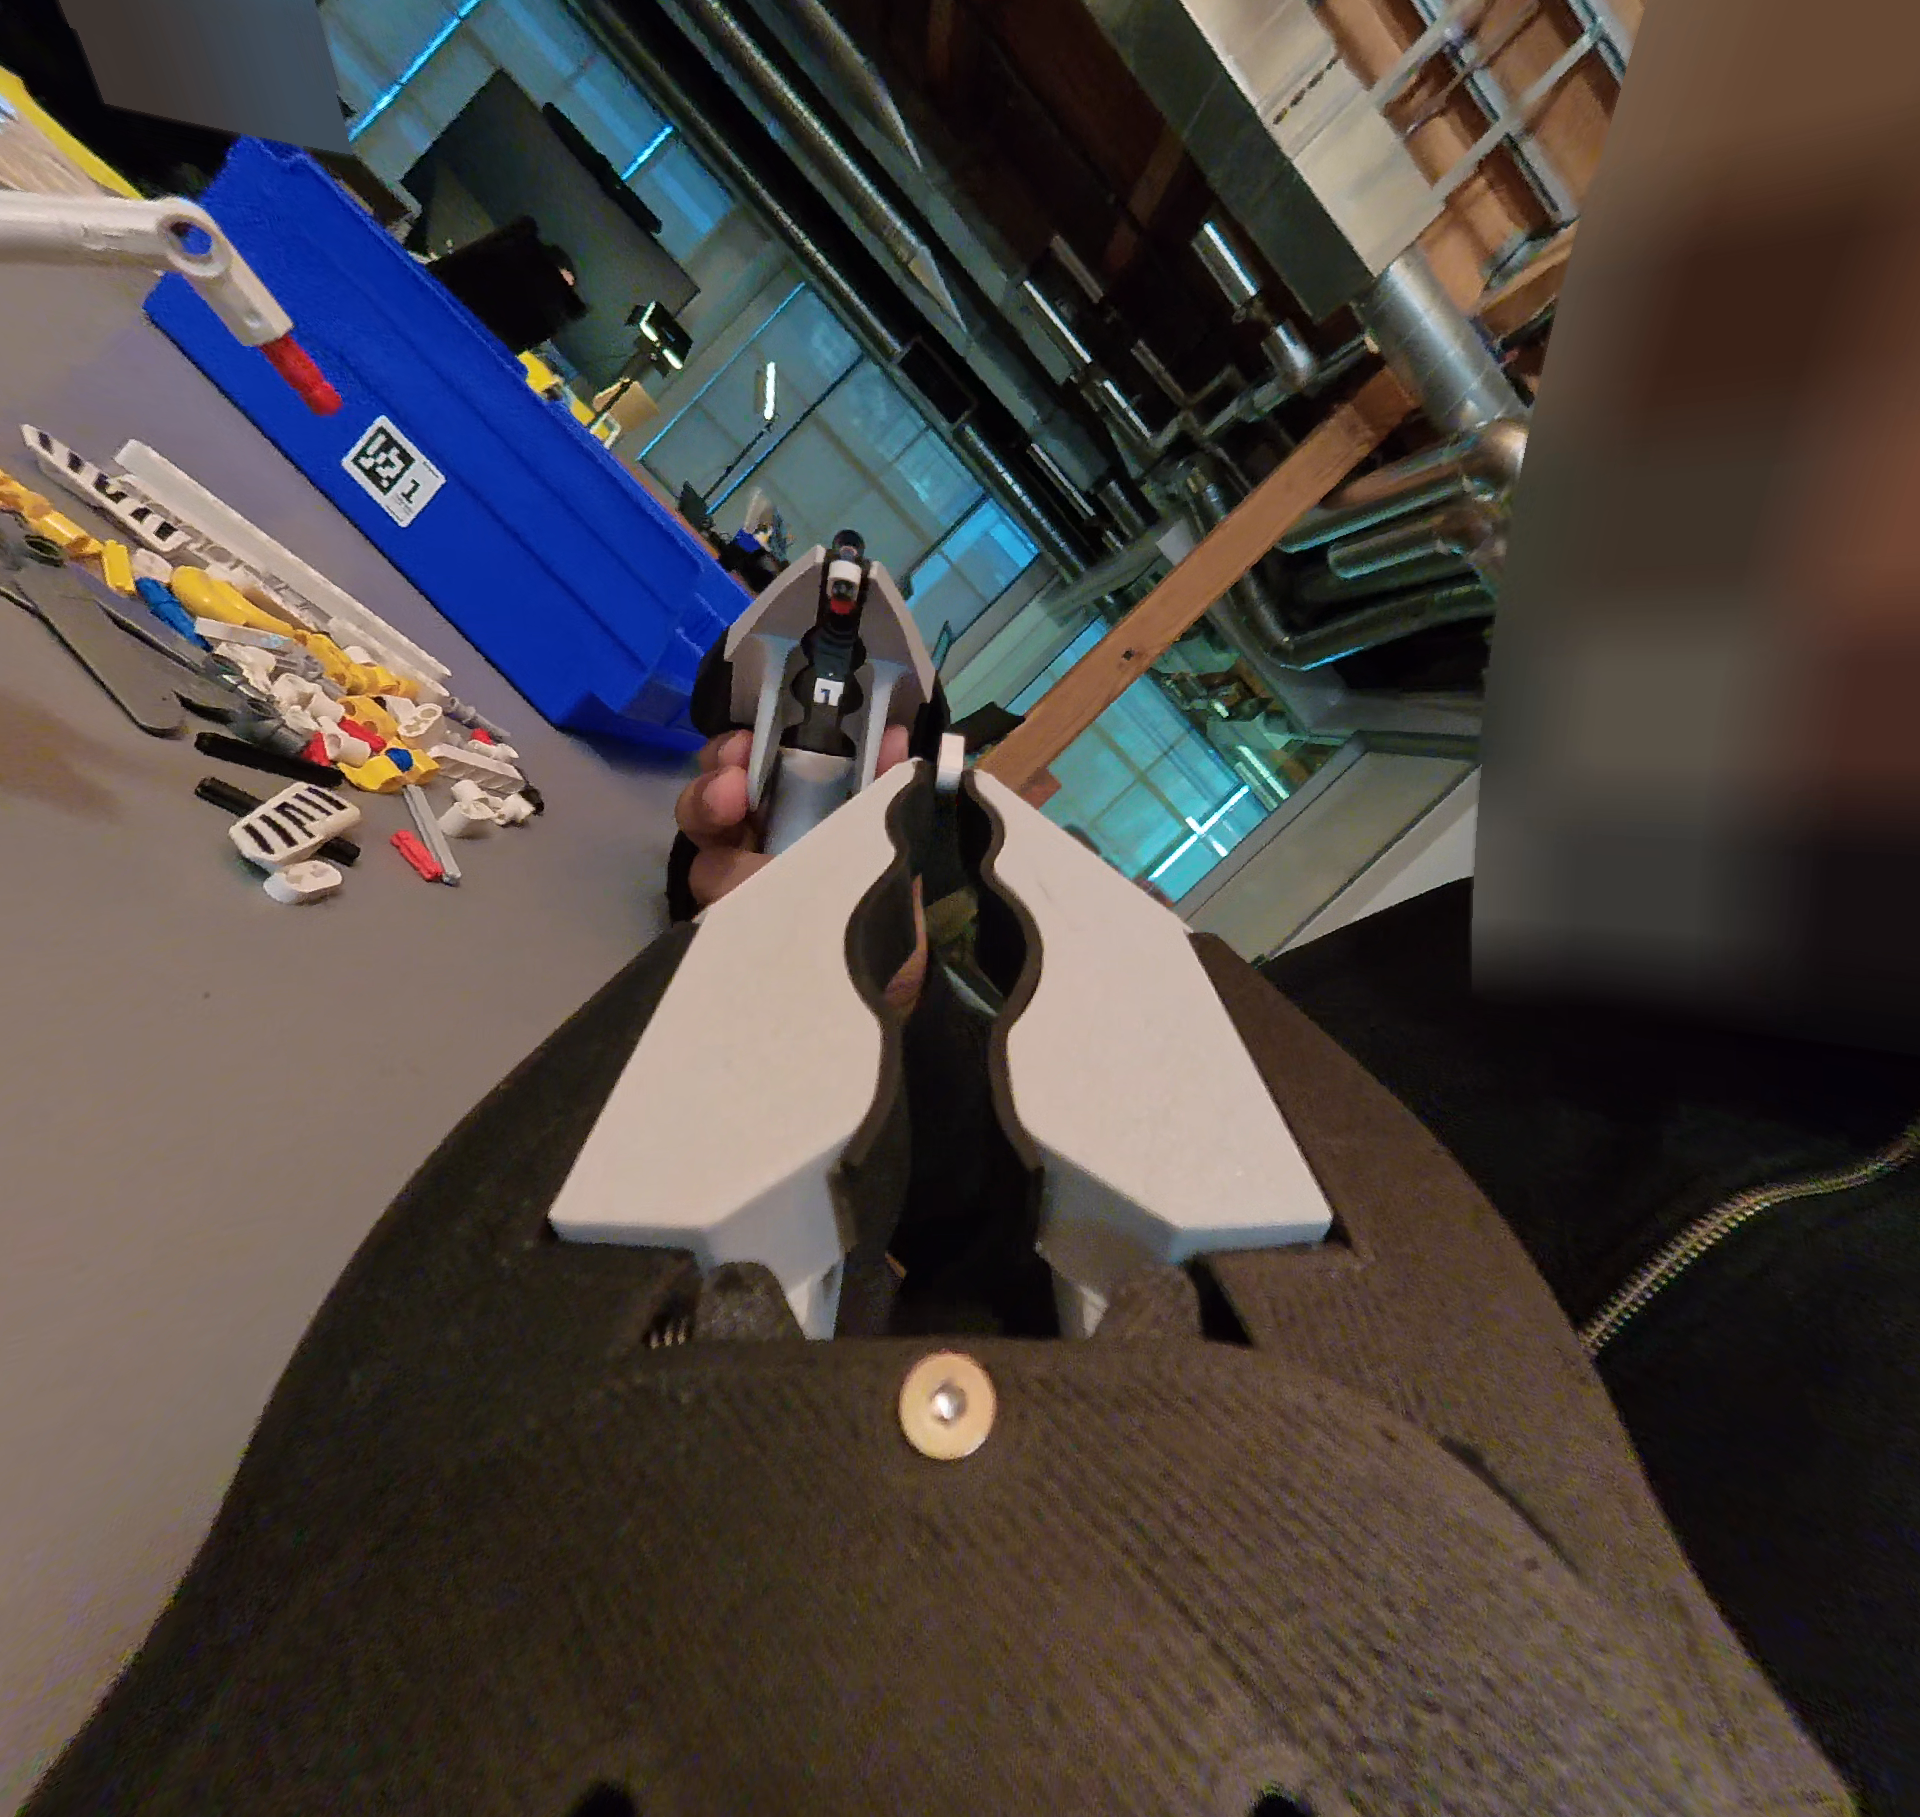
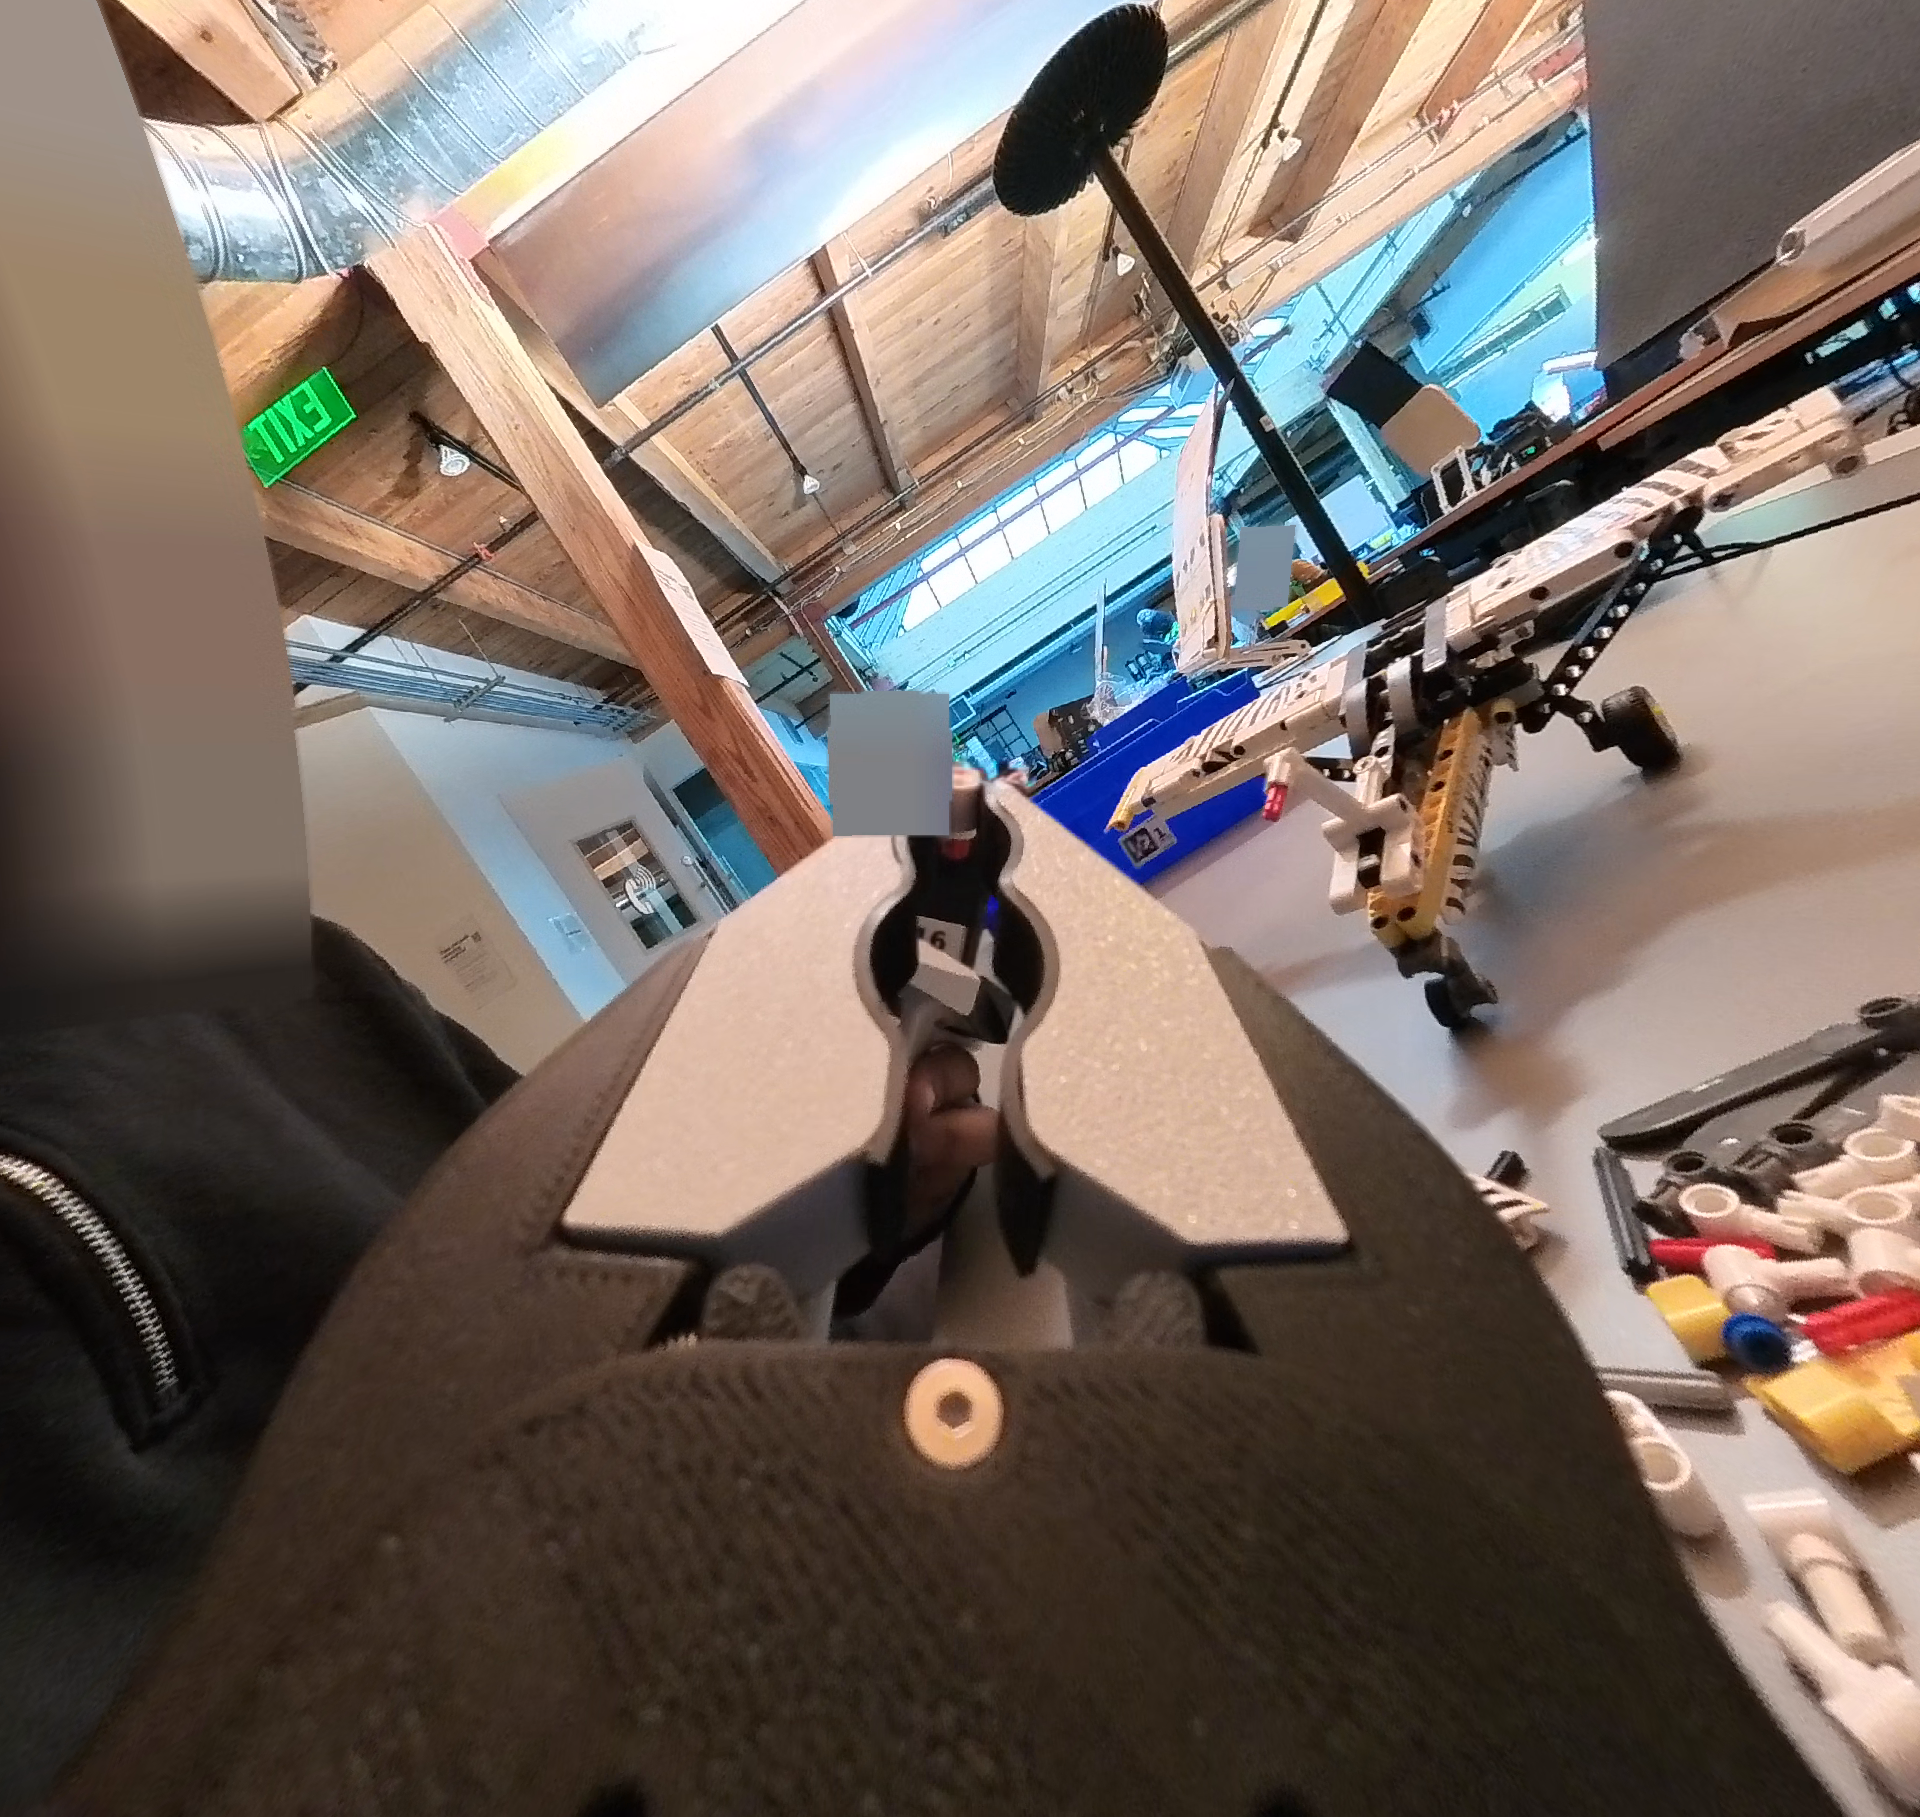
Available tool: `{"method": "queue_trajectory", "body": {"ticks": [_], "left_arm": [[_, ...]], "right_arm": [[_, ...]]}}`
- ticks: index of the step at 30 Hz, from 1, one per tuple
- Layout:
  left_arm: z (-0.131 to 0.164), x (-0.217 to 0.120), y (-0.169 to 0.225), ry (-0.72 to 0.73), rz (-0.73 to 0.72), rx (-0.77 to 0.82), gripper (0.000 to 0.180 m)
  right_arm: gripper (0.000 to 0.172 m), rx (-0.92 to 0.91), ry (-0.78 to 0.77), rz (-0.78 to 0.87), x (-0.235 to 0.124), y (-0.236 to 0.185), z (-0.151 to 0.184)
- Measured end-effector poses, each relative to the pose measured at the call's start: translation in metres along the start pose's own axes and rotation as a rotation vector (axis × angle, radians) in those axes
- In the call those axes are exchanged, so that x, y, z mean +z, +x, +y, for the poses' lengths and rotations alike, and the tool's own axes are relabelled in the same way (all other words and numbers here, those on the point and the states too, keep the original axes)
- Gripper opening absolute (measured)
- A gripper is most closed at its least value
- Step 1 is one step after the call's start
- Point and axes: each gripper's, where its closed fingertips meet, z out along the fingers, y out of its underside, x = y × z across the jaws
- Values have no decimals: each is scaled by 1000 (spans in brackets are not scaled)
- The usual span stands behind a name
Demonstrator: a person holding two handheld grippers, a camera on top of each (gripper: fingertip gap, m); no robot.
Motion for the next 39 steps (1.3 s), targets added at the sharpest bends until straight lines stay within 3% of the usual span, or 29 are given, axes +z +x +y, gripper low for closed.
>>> {"method": "queue_trajectory", "body": {"ticks": [5, 9, 13, 17, 20, 25, 39], "left_arm": [[6, 13, -15, -59, -134, 87, 1], [22, 29, -48, -277, -365, 295, 1], [20, 37, -82, -408, -577, 492, 1], [27, 35, -116, -605, -738, 586, 1], [29, 35, -130, -671, -795, 606, 1], [28, 33, -134, -681, -823, 597, 2], [27, 40, -121, -626, -705, 567, 8]], "right_arm": [[4, -61, 78, 57, -10, 3, -15], [4, -129, 129, 128, -20, 7, -28], [5, -126, 138, 130, -21, 7, -30], [4, -123, 144, 129, -23, 7, -31], [4, -105, 153, 127, -26, 8, -33], [4, -100, 166, 131, -29, 9, -36], [5, -100, 145, 130, -26, 7, -31]]}}
